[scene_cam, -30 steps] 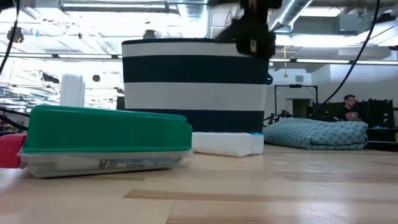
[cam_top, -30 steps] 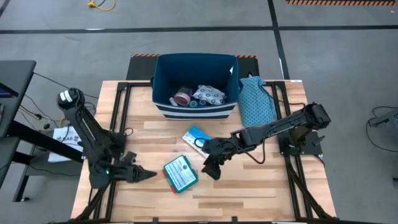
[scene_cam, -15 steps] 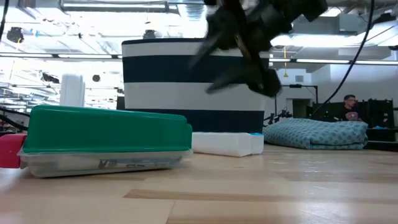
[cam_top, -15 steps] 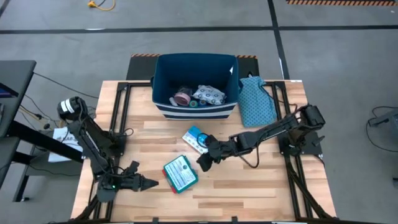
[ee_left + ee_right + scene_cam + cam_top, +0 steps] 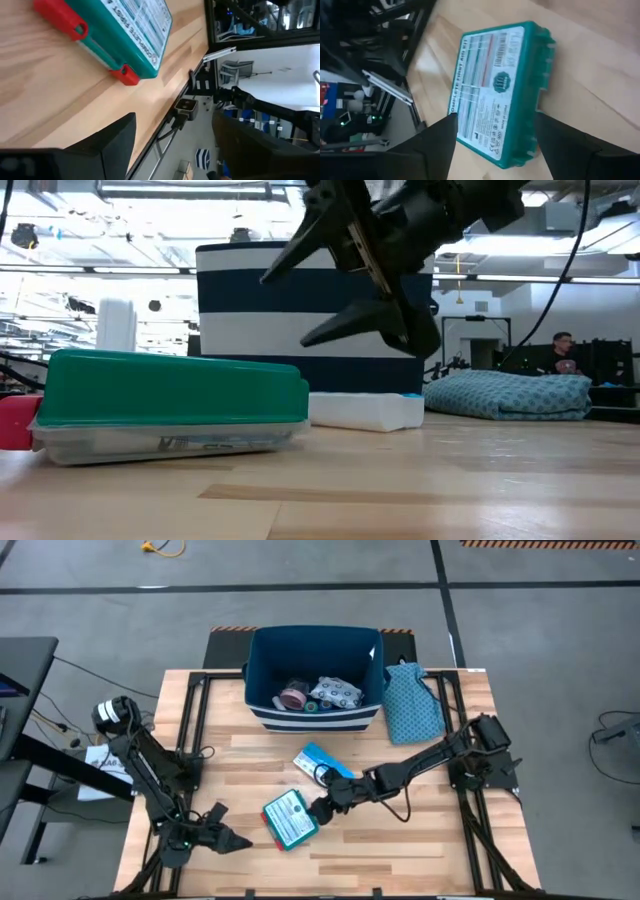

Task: Pick & place medical supplies in basket/bin
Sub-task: Put the green emergency kit into the bin

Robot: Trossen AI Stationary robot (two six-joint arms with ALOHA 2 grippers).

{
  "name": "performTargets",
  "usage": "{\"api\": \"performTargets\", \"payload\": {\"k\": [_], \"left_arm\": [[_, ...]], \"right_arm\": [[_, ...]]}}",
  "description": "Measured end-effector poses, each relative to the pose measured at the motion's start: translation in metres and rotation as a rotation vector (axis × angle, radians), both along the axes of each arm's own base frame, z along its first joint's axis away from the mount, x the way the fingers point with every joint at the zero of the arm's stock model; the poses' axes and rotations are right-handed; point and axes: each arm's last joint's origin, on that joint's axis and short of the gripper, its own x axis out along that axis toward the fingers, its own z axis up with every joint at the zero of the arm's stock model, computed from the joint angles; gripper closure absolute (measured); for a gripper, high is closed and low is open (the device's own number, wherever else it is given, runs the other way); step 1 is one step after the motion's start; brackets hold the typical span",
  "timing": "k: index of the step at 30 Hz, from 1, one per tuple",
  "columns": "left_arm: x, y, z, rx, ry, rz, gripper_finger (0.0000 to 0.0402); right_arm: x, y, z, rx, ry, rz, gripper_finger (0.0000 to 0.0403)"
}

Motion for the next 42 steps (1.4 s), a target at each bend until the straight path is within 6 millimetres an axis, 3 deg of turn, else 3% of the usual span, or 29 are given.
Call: {"api": "performTargets", "payload": {"k": [11,28,36,42], "left_arm": [[0.002,0.015,-0.014,0.035,0.122,0.096,0.0101],[0.029,-0.004,-0.055,-0.086,0.126,0.144,0.0099],[0.034,-0.005,-0.054,-0.11,0.097,0.15,0.0099],[0.035,-0.006,-0.053,-0.1,0.088,0.156,0.0099]], "right_arm": [[0.0,0.0,-0.009,-0.006,0.043,0.015,0.0137],[0.003,-0.012,-0.009,0.009,0.053,0.061,0.0137],[0.014,-0.012,-0.037,0.098,0.074,0.092,0.0137],[0.017,-0.009,-0.039,0.103,0.042,0.09,0.0137]]}}
